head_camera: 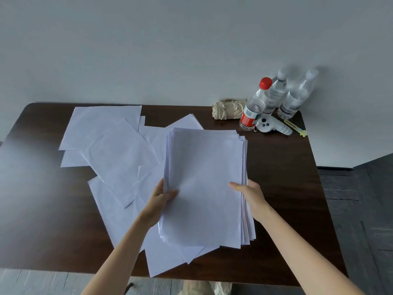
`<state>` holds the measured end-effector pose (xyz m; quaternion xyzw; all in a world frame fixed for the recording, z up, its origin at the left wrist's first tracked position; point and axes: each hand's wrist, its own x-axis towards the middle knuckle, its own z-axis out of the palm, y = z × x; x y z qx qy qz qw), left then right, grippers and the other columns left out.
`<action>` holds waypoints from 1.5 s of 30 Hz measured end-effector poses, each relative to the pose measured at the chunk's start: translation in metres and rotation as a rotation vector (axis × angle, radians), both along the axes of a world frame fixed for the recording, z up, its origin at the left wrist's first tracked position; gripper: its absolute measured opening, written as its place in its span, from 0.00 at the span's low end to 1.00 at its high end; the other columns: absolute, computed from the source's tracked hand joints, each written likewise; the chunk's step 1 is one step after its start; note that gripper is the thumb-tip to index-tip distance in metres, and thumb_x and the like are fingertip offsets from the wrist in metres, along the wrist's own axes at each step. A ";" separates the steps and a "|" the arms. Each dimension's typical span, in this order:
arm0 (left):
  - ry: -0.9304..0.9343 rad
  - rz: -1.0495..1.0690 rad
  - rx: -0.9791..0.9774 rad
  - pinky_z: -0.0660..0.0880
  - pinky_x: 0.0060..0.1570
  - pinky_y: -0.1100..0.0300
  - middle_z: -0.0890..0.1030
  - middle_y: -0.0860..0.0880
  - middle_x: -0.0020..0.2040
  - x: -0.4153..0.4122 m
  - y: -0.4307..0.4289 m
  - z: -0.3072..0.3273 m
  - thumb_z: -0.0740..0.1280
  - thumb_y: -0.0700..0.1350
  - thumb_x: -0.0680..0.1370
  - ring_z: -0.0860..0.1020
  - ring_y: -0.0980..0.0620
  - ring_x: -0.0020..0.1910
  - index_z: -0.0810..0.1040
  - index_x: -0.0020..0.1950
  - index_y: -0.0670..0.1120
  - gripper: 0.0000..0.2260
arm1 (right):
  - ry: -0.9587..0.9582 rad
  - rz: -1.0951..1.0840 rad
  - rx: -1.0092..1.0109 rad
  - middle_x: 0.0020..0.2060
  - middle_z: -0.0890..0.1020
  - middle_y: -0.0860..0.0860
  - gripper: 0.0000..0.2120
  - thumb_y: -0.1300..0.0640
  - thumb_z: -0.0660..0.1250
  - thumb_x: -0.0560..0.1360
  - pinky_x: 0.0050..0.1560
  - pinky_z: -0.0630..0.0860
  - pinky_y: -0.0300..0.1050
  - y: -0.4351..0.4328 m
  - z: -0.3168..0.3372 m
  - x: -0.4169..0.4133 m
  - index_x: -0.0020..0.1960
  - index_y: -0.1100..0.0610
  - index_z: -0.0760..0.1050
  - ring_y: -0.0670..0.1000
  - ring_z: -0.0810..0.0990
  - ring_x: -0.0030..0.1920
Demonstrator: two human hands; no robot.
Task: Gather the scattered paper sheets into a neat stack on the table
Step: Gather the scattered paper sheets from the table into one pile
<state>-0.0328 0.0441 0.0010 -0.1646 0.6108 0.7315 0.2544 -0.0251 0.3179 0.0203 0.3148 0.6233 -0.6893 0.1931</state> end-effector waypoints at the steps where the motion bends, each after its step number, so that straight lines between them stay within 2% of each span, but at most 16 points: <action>1: -0.002 0.026 0.002 0.81 0.47 0.54 0.83 0.45 0.57 0.008 -0.005 -0.001 0.69 0.36 0.73 0.83 0.46 0.53 0.74 0.67 0.49 0.22 | 0.027 0.050 0.011 0.51 0.84 0.48 0.14 0.63 0.70 0.74 0.40 0.74 0.33 -0.004 0.002 -0.001 0.58 0.54 0.77 0.46 0.82 0.51; 6: -0.063 0.181 -0.031 0.82 0.47 0.52 0.83 0.46 0.56 0.046 -0.020 -0.003 0.66 0.34 0.78 0.82 0.45 0.52 0.73 0.66 0.51 0.20 | 0.171 0.304 0.214 0.54 0.78 0.47 0.17 0.68 0.67 0.74 0.42 0.74 0.31 -0.030 0.010 -0.008 0.62 0.58 0.71 0.48 0.78 0.56; 11: -0.150 0.261 -0.102 0.78 0.57 0.40 0.80 0.44 0.60 0.074 -0.022 -0.006 0.74 0.40 0.71 0.79 0.40 0.58 0.72 0.68 0.49 0.26 | 0.243 0.530 0.455 0.66 0.71 0.51 0.28 0.66 0.67 0.74 0.62 0.68 0.43 -0.053 0.002 -0.020 0.71 0.58 0.62 0.53 0.69 0.69; 14: -0.238 0.320 -0.182 0.76 0.60 0.39 0.81 0.45 0.57 0.082 -0.016 -0.003 0.72 0.40 0.64 0.79 0.41 0.56 0.75 0.64 0.46 0.28 | 0.247 0.604 0.569 0.59 0.78 0.57 0.21 0.64 0.69 0.72 0.56 0.75 0.51 -0.060 -0.008 -0.026 0.63 0.62 0.69 0.59 0.77 0.59; 16: -0.282 0.376 -0.211 0.77 0.56 0.41 0.81 0.42 0.56 0.085 -0.011 -0.004 0.70 0.33 0.68 0.79 0.40 0.53 0.75 0.61 0.43 0.21 | 0.237 0.647 0.644 0.50 0.80 0.62 0.15 0.63 0.70 0.70 0.49 0.75 0.54 -0.062 -0.014 -0.028 0.53 0.67 0.73 0.62 0.79 0.50; 18: -0.329 0.442 -0.266 0.78 0.42 0.50 0.81 0.41 0.52 0.086 -0.005 -0.008 0.65 0.29 0.73 0.78 0.43 0.46 0.76 0.57 0.40 0.15 | 0.218 0.663 0.689 0.36 0.75 0.62 0.11 0.64 0.69 0.68 0.34 0.66 0.48 -0.065 -0.016 -0.028 0.40 0.66 0.67 0.55 0.70 0.34; 19: -0.353 0.468 -0.312 0.75 0.37 0.55 0.81 0.41 0.50 0.087 -0.002 -0.009 0.65 0.29 0.73 0.78 0.44 0.43 0.76 0.56 0.39 0.13 | 0.214 0.668 0.699 0.32 0.68 0.57 0.14 0.65 0.68 0.67 0.33 0.58 0.46 -0.067 -0.016 -0.028 0.36 0.61 0.61 0.52 0.62 0.33; 22: -0.404 0.544 -0.374 0.75 0.39 0.55 0.81 0.39 0.52 0.086 0.002 -0.018 0.67 0.31 0.74 0.78 0.41 0.45 0.77 0.53 0.39 0.09 | 0.172 0.692 0.750 0.44 0.67 0.52 0.14 0.66 0.67 0.68 0.32 0.60 0.43 -0.071 -0.017 -0.030 0.35 0.56 0.62 0.52 0.64 0.39; 24: -0.433 0.585 -0.346 0.77 0.44 0.52 0.80 0.39 0.51 0.084 0.003 -0.019 0.68 0.32 0.74 0.79 0.40 0.45 0.76 0.54 0.39 0.10 | 0.113 0.685 0.694 0.51 0.65 0.54 0.12 0.65 0.68 0.69 0.32 0.64 0.41 -0.071 -0.019 -0.033 0.36 0.56 0.65 0.53 0.65 0.41; 27: -0.440 0.598 -0.327 0.76 0.39 0.53 0.79 0.42 0.45 0.083 0.005 -0.018 0.69 0.33 0.75 0.78 0.44 0.41 0.74 0.55 0.38 0.11 | 0.018 0.687 0.634 0.55 0.64 0.55 0.10 0.64 0.68 0.70 0.32 0.65 0.40 -0.070 -0.022 -0.036 0.38 0.56 0.67 0.51 0.66 0.37; 30: -0.431 0.620 -0.340 0.73 0.32 0.58 0.78 0.41 0.46 0.083 0.004 -0.016 0.71 0.35 0.73 0.77 0.45 0.39 0.72 0.56 0.37 0.14 | 0.009 0.668 0.629 0.49 0.64 0.53 0.19 0.65 0.67 0.70 0.28 0.59 0.40 -0.071 -0.026 -0.040 0.32 0.54 0.57 0.49 0.60 0.31; 34: -0.479 0.611 -0.234 0.78 0.37 0.55 0.82 0.38 0.48 0.082 0.001 -0.016 0.73 0.36 0.72 0.82 0.40 0.43 0.76 0.57 0.35 0.16 | 0.009 0.676 0.578 0.34 0.61 0.50 0.21 0.66 0.66 0.68 0.33 0.54 0.42 -0.069 -0.027 -0.041 0.33 0.53 0.54 0.50 0.57 0.33; 37: -0.427 0.546 -0.202 0.77 0.33 0.57 0.83 0.42 0.42 0.083 0.000 -0.008 0.72 0.35 0.74 0.81 0.44 0.38 0.78 0.53 0.37 0.09 | -0.016 0.634 0.495 0.35 0.63 0.52 0.17 0.66 0.66 0.68 0.39 0.58 0.44 -0.065 -0.031 -0.038 0.35 0.54 0.57 0.51 0.61 0.38; 41: -0.261 0.438 -0.226 0.80 0.39 0.58 0.84 0.43 0.48 0.088 -0.005 -0.006 0.69 0.37 0.77 0.83 0.45 0.44 0.79 0.57 0.40 0.09 | -0.009 0.618 0.425 0.37 0.71 0.58 0.09 0.64 0.67 0.68 0.41 0.65 0.45 -0.063 -0.036 -0.033 0.41 0.64 0.66 0.51 0.67 0.38; 43: -0.201 0.412 -0.217 0.80 0.43 0.55 0.84 0.43 0.51 0.089 -0.010 -0.007 0.67 0.37 0.79 0.83 0.45 0.46 0.79 0.57 0.44 0.08 | -0.010 0.598 0.397 0.44 0.75 0.68 0.11 0.65 0.67 0.69 0.41 0.68 0.45 -0.063 -0.038 -0.029 0.47 0.70 0.68 0.51 0.70 0.40; 45: -0.146 0.389 -0.207 0.80 0.45 0.53 0.83 0.44 0.53 0.088 -0.015 -0.007 0.65 0.35 0.79 0.82 0.45 0.48 0.76 0.59 0.46 0.11 | -0.002 0.569 0.382 0.52 0.77 0.66 0.17 0.63 0.68 0.67 0.43 0.76 0.49 -0.063 -0.040 -0.024 0.52 0.70 0.70 0.54 0.75 0.40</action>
